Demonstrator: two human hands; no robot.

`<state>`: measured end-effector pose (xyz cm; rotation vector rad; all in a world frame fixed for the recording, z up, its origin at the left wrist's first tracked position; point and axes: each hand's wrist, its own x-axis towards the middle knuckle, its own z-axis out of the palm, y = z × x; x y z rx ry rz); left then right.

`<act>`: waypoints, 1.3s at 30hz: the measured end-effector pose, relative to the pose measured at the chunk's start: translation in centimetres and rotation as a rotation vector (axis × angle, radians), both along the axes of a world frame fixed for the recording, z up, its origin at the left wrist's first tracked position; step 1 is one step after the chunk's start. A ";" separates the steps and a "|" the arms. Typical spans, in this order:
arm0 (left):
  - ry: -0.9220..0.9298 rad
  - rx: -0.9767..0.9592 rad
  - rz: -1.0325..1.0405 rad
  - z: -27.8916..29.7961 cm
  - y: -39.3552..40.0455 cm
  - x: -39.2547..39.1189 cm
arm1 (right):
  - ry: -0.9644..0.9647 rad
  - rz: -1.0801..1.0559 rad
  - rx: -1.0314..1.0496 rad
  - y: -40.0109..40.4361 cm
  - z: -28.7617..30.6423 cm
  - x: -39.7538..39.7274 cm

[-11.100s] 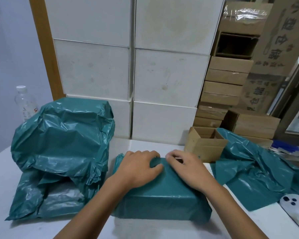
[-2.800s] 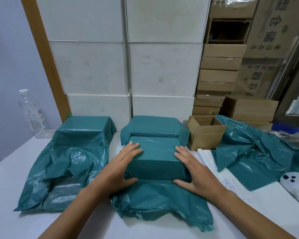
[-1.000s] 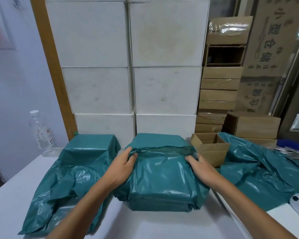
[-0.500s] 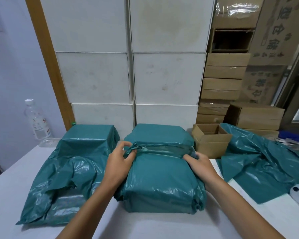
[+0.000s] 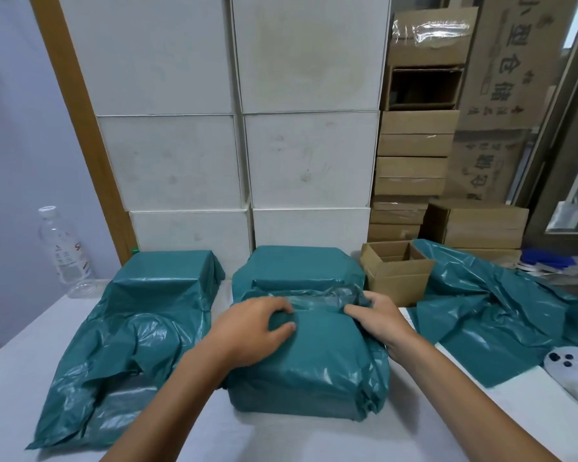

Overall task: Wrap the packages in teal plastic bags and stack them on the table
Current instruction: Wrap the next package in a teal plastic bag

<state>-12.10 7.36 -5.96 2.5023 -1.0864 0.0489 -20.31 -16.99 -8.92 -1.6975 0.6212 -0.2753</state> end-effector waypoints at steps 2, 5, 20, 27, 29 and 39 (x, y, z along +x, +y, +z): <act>0.088 0.015 0.054 -0.6 0.0 0.2 | 0.056 -0.011 0.064 0.0 0.0 -0.2; 0.173 0.039 0.105 -0.9 0.2 0.5 | 0.167 -0.004 0.070 -0.1 0.7 -0.6; 0.317 -0.042 0.122 -1.1 0.2 -0.1 | 0.113 0.337 -0.469 3.4 1.6 -2.7; 0.634 -0.574 0.227 -3.4 0.7 0.3 | -0.121 0.023 0.268 3.8 -2.7 -3.1; 0.765 -0.755 0.280 -4.6 1.0 0.2 | -0.131 -0.022 0.311 4.0 -2.9 -2.7; 1.060 -1.132 0.267 -6.3 -0.3 -0.7 | -0.145 0.026 0.447 3.3 -3.0 0.0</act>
